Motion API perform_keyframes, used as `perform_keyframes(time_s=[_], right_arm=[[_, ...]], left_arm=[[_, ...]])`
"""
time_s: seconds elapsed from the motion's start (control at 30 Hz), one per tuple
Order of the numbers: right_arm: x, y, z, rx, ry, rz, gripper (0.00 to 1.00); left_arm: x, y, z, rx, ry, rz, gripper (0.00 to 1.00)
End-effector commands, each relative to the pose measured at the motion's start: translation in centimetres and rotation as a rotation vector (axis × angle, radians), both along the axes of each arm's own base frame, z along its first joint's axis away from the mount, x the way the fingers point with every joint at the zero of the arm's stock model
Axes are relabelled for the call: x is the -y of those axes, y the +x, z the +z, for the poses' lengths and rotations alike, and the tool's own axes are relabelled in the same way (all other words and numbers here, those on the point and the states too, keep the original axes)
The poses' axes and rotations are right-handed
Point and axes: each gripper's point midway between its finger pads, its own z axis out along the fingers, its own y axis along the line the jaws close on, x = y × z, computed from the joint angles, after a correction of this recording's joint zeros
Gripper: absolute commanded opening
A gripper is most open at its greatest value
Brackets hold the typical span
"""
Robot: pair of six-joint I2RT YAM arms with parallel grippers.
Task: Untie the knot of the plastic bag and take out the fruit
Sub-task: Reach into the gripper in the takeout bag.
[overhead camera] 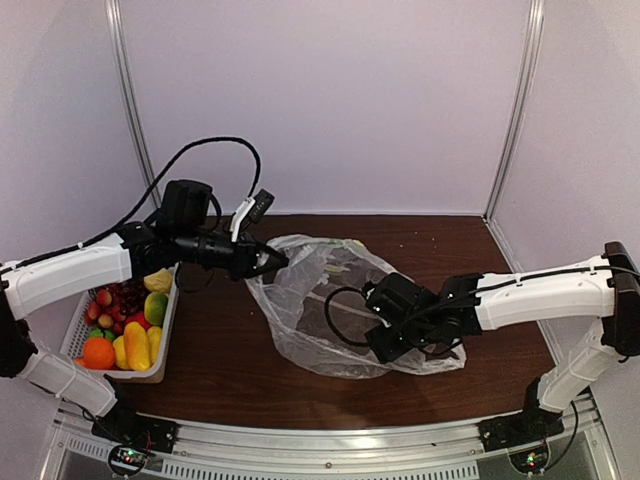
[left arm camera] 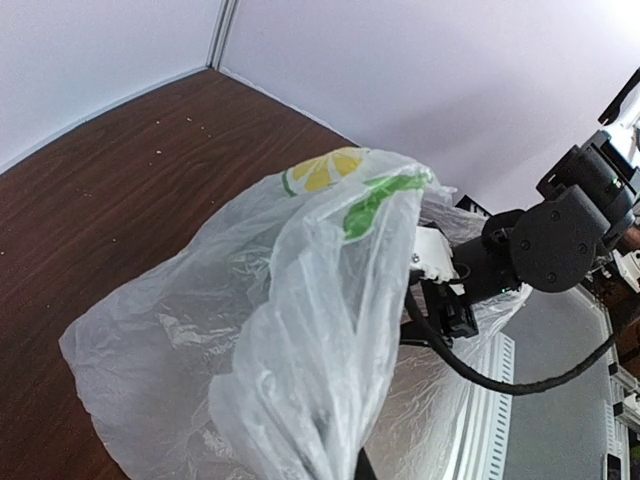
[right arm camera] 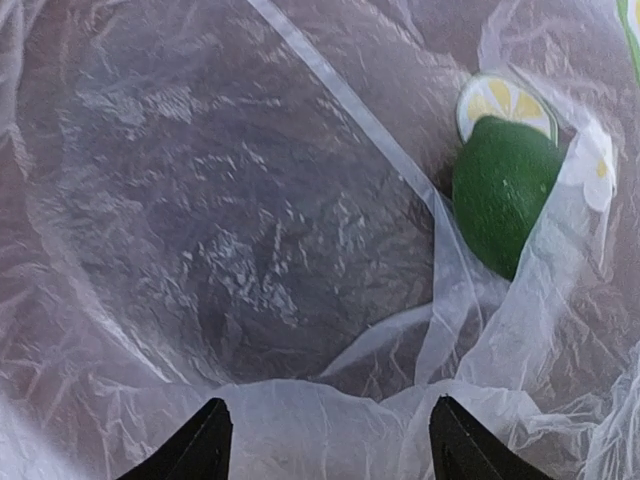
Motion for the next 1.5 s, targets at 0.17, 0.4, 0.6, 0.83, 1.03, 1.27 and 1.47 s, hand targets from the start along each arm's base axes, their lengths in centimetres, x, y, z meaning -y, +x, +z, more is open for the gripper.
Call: perform_keyframes(time_s=[0.17,0.4,0.6,0.83,1.03,1.27,1.47], right_arm=[[3.4,-0.3,-0.6,-0.029,-0.077,-0.096,0.70],[-0.3,2.9,3.8,0.091,-0.036,-0.074,0.80],[-2.1,6.8,4.5,0.174,-0.012,-0.154,0.86],[0.1,11.4,2.5,0.220,-0.036,-0.294,0.88],[1.2,13.4,0.7,0.211,-0.077,-0.298,0.90],[2.3,15.1,-1.1,0.194,-0.097,-0.290,0.91],[2.0,16.4,-2.0,0.187,-0.096,-0.258,0.93]], left_arm=[[-0.4,-1.0,-1.3,0.092,0.022,-0.059,0.00],[0.0,-1.5,-1.5,0.060,0.001,-0.094,0.00],[0.1,-2.0,-1.2,0.049,-0.012,-0.114,0.00],[-0.1,-2.3,-1.1,0.048,-0.007,-0.123,0.00],[-0.1,-2.4,-1.3,0.042,-0.003,-0.128,0.00],[0.1,-2.2,-1.8,0.027,0.006,-0.132,0.00],[0.2,-2.2,-2.1,0.015,0.011,-0.137,0.00]])
